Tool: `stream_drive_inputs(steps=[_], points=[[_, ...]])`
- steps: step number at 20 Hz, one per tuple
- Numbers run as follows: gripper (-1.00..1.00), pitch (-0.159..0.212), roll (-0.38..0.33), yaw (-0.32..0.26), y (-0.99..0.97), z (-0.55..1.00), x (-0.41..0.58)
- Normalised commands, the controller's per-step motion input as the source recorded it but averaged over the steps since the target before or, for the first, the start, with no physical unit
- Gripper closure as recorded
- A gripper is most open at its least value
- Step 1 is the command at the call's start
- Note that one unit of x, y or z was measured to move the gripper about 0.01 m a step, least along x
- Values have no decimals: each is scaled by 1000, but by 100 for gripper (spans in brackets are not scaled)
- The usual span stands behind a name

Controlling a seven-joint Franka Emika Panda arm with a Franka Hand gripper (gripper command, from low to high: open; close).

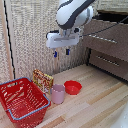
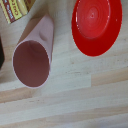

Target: Compassionately, move the pinch receptors towards pink recepticle. Embrace the recepticle delicately and rise accordingly. Progress forward guided by applied tension and move towards the highest section of the storage unit. Place the recepticle delicately and shut the storage unit.

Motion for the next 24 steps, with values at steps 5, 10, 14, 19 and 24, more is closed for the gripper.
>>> stream_drive_inputs(steps=[5, 10, 14, 19, 24], points=[[-100, 0, -32, 0, 262, -292, -369], [-100, 0, -32, 0, 258, -312, -327], [-100, 8, -21, 0, 191, -330, -266], [-100, 10, -3, 1, 143, -443, -194], [-100, 1, -6, 0, 215, -434, -200]])
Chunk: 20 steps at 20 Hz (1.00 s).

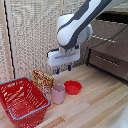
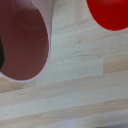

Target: Compassionately, move the pinch receptors towards pink recepticle. Embrace the recepticle delicately and rise accordingly. Progress forward guided by applied tension and move towards the highest section of the storage unit. Place the recepticle delicately and shut the storage unit.

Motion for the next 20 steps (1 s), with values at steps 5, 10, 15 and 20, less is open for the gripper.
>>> stream_drive_inputs(steps=[5, 10, 15, 20], points=[[-100, 12, -33, 0, 319, -285, -350], [-100, 17, -34, 0, 231, -400, -292], [-100, -35, -63, 37, 66, -659, -107], [-100, -130, -51, 87, 0, -481, 57]])
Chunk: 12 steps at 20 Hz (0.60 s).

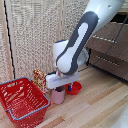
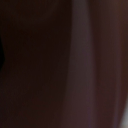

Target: Compassionately, move the pinch receptors towards pink recepticle. Embrace the recepticle delicately and rise accordingly. Progress forward guided by applied tension and move towards the highest section of the storage unit. Place the recepticle delicately and shut the storage unit.

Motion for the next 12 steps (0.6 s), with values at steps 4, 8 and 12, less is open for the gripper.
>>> stream_drive_inputs(steps=[4, 8, 12], points=[[100, -108, -59, 85, 7, -195, 44], [100, -24, -23, 10, 61, -26, -50], [100, 0, -24, 14, 102, 0, -15]])
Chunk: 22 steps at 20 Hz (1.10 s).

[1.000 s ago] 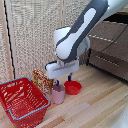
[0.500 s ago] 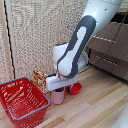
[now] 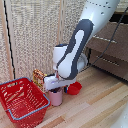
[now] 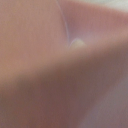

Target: Compassionately, move the pinch receptors towards pink recepticle. Embrace the recepticle delicately and rise accordingly. Progress forward guided by applied tension and move towards the highest section of the storage unit. Place the recepticle delicately and shut the storage unit.

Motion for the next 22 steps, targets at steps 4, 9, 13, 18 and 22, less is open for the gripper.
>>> stream_drive_inputs(steps=[4, 9, 13, 18, 22], points=[[100, 0, -34, 10, 116, 0, 0], [100, -3, -60, 3, 168, 0, 0], [100, 72, -16, 10, 61, 179, 111], [100, 175, 26, 3, 0, 667, 203], [100, 170, 6, 22, 0, 775, 219]])
